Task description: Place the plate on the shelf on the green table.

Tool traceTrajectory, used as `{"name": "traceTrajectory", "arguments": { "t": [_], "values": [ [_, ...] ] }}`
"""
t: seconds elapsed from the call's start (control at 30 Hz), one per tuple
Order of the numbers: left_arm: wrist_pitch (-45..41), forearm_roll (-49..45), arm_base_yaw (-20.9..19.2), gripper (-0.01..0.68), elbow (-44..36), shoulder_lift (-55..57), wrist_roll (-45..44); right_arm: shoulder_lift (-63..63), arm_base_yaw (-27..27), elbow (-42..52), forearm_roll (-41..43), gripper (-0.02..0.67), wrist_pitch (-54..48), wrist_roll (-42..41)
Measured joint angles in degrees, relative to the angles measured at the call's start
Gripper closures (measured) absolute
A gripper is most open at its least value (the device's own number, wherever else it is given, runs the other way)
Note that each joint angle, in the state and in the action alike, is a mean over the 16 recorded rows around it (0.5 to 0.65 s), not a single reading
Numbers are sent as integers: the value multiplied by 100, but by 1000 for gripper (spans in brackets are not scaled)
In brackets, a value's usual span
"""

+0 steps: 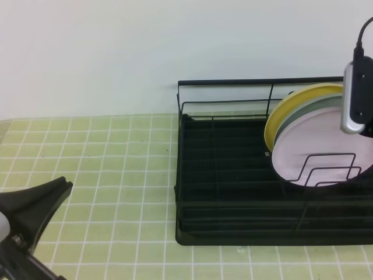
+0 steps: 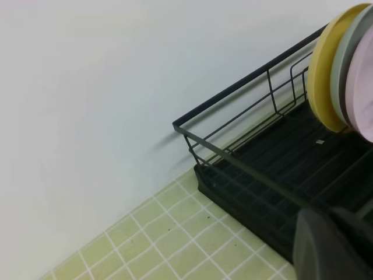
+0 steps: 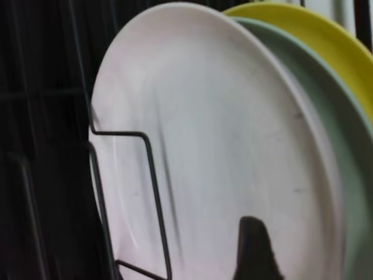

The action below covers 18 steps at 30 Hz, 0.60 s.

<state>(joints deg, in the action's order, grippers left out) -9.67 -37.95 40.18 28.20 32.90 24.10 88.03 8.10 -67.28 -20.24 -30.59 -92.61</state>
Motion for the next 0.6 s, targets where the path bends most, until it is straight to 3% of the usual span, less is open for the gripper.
{"name": "traceTrajectory", "arguments": {
  "t": [0.27,0.6],
  "values": [
    [27,-71,0,673,0,0,51,-548,2,0,-65,268,424,447],
    [190,-282,0,673,0,-1,170,-1986,3,78,-1213,481,1502,1972]
  ]
}}
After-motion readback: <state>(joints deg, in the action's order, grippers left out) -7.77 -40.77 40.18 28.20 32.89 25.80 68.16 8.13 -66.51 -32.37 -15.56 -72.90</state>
